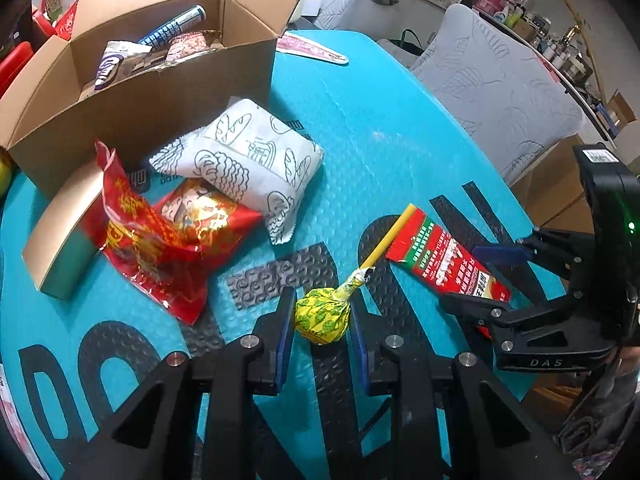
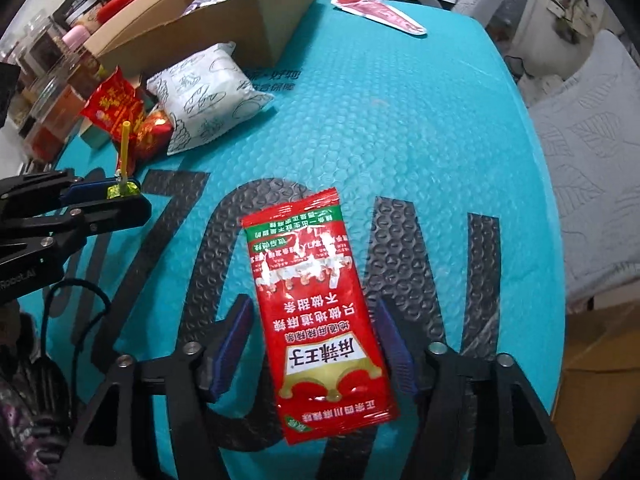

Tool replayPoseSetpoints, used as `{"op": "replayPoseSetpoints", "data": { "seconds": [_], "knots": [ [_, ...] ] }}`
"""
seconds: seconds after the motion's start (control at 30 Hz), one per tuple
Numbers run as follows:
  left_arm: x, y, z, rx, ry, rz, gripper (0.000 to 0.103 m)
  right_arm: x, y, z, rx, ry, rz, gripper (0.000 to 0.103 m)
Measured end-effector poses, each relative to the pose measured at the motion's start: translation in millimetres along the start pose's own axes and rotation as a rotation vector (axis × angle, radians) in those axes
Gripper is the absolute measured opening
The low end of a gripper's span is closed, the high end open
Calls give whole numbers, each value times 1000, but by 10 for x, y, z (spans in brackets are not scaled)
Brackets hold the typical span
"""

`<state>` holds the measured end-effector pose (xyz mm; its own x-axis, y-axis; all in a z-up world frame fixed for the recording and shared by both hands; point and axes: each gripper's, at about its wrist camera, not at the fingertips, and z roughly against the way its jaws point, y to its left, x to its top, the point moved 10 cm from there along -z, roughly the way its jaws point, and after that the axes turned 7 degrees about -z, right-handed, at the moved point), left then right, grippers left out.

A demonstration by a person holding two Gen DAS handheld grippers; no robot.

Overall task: Organize snacks
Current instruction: 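Grasp the red sauce packet with the right tool, then lift the lollipop and sauce packet with both tools over the box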

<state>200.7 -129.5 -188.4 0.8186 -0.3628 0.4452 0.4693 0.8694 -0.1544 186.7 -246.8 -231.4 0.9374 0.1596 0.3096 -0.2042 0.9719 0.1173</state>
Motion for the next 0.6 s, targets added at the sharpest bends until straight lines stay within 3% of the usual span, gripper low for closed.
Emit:
{"op": "replayPoseSetpoints", "data": {
  "seconds": [0.13, 0.27, 0.3, 0.33, 0.6],
  "knots": [
    [-18, -17, -7, -9, 1, 4, 25, 25, 86, -62, -19, 11, 68, 79],
    [-47, -22, -11, -10, 6, 10, 25, 74, 83, -142, -43, -14, 107, 79],
    [-65, -29, -12, -11, 7, 12, 25, 83, 91, -123, -41, -42, 113, 74],
    [-66, -27, 0, -11, 9, 13, 25, 80, 103, -71, -34, -72, 119, 47],
    [-24, 13, -31, -9, 10, 16, 25, 64, 225, 19, -13, -129, 71, 45]
  ]
}}
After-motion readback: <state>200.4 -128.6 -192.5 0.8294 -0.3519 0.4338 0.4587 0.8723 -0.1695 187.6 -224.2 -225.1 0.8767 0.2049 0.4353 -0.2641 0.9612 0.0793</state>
